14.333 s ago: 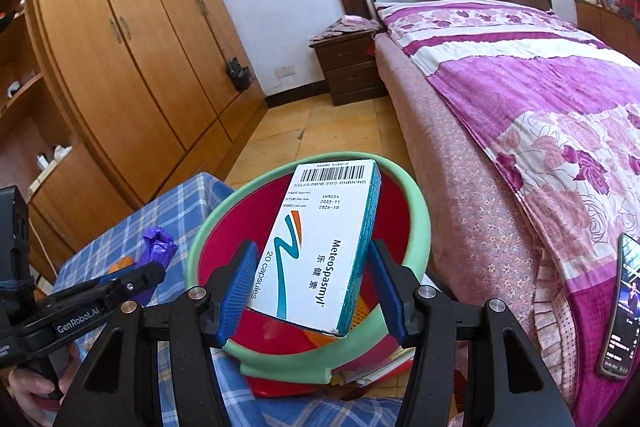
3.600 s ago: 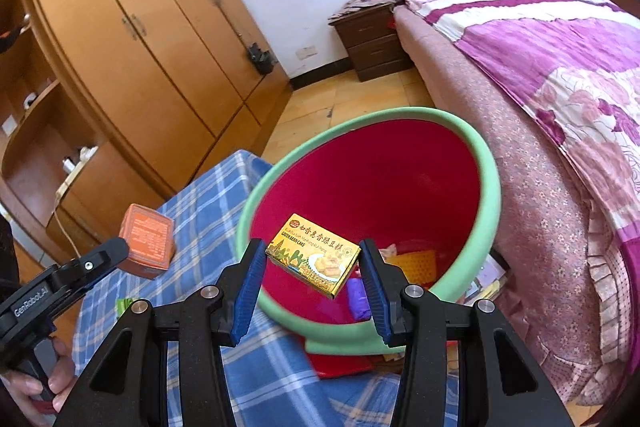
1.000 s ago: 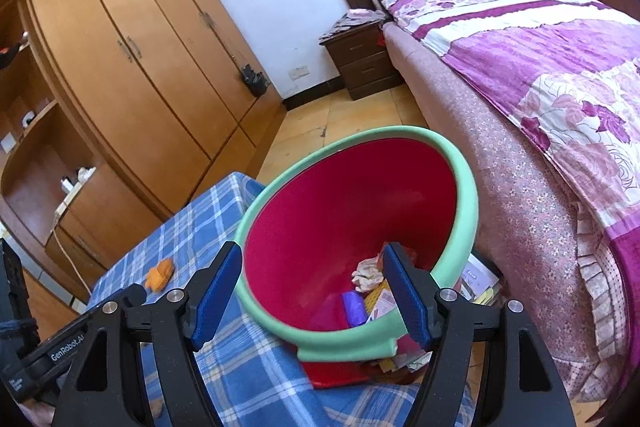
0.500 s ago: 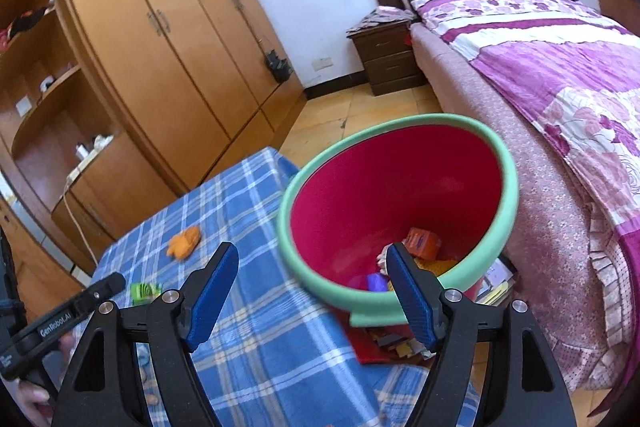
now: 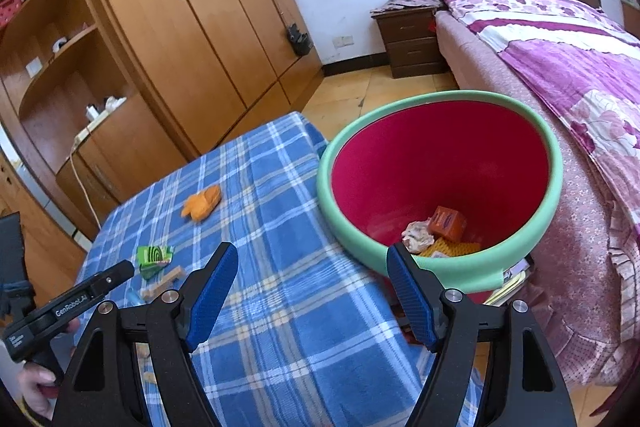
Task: Collect trash
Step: 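Close the left tool on the blue plastic piece, then lift the blue piece with the left tool while the right tool reaches the wooden stick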
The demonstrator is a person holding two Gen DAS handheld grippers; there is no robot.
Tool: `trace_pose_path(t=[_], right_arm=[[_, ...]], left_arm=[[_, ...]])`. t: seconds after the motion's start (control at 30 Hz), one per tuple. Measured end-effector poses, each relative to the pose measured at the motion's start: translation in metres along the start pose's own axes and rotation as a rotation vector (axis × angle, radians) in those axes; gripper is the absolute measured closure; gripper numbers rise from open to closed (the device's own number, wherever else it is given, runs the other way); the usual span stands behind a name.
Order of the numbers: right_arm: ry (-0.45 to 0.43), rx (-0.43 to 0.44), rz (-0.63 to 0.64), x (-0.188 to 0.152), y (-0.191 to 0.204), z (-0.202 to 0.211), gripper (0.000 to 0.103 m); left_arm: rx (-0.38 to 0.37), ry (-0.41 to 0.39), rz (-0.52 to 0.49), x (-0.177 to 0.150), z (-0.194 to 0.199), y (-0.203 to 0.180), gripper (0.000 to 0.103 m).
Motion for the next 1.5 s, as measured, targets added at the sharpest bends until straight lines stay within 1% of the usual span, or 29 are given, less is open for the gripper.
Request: trace_pose_path(t=[0.33, 0.37, 0.4, 0.43, 0.47, 0.5, 0.57, 0.63, 0.67, 0.73, 0.8, 0.83, 0.9, 0.93, 1.03, 1.2, 1.33, 1.5], right_arm=[[0.045, 0.016, 0.016, -0.011, 0.012, -0.009, 0.025], [0.05, 0.019, 0.017, -0.013, 0.013, -0.009, 0.025], [0.053, 0.021, 0.018, -0.013, 0.013, -0.009, 0.025], [0.058, 0.024, 0.02, -0.015, 0.014, -0.01, 0.025], [0.061, 0.026, 0.021, -0.016, 0.016, -0.011, 0.025], [0.063, 0.028, 0.021, -0.016, 0.016, -0.011, 0.025], [0.07, 0.032, 0.023, -0.018, 0.018, -0.012, 0.025], [0.072, 0.035, 0.025, -0.019, 0.019, -0.012, 0.025], [0.073, 0.035, 0.025, -0.019, 0.019, -0.012, 0.025], [0.074, 0.036, 0.024, -0.019, 0.019, -0.012, 0.025], [0.075, 0.036, 0.022, -0.02, 0.019, -0.012, 0.025], [0.077, 0.038, 0.02, -0.02, 0.019, -0.013, 0.025], [0.082, 0.042, 0.02, -0.021, 0.02, -0.013, 0.025], [0.083, 0.043, 0.02, -0.022, 0.021, -0.013, 0.025], [0.089, 0.048, 0.022, -0.023, 0.023, -0.013, 0.025], [0.093, 0.054, 0.028, -0.024, 0.027, -0.014, 0.025], [0.096, 0.068, 0.041, -0.024, 0.036, -0.014, 0.025], [0.101, 0.102, 0.066, -0.025, 0.054, -0.02, 0.025]], left_arm=[[0.02, 0.073, 0.036, -0.027, -0.004, 0.016, 0.024], [0.027, 0.079, 0.036, -0.029, -0.005, 0.016, 0.026], [0.028, 0.082, 0.041, -0.031, -0.006, 0.016, 0.029], [0.025, 0.087, 0.046, -0.032, -0.008, 0.017, 0.037], [0.017, 0.103, 0.053, -0.034, -0.011, 0.017, 0.042], [0.013, 0.112, 0.058, -0.035, -0.013, 0.016, 0.043], [0.003, 0.122, 0.063, -0.038, -0.016, 0.015, 0.052], [-0.007, 0.124, 0.059, -0.039, -0.017, 0.012, 0.056], [-0.013, 0.125, 0.053, -0.039, -0.017, 0.01, 0.06], [-0.009, 0.125, 0.045, -0.039, -0.017, 0.008, 0.064], [-0.006, 0.12, 0.037, -0.039, -0.018, 0.008, 0.069], [-0.006, 0.115, 0.036, -0.039, -0.018, 0.008, 0.075], [-0.015, 0.115, 0.04, -0.039, -0.019, 0.008, 0.08], [-0.025, 0.117, 0.048, -0.039, -0.019, 0.009, 0.085], [-0.038, 0.113, 0.057, -0.039, -0.017, 0.009, 0.085], [-0.071, 0.062, 0.087, -0.027, -0.004, 0.013, 0.085], [-0.061, 0.022, 0.103, -0.016, 0.005, 0.022, 0.085], [-0.023, -0.008, 0.122, -0.007, 0.012, 0.041, 0.085]])
Point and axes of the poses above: each gripper's, at about its wrist camera, not at the fingertips, and z roughly against the way its jaws point, y to its left, x to its top, the point moved 1 cm from there along -z, roughly the way its jaws point, and after that the axes turned 15 degrees about -y, right-handed, at the moved point
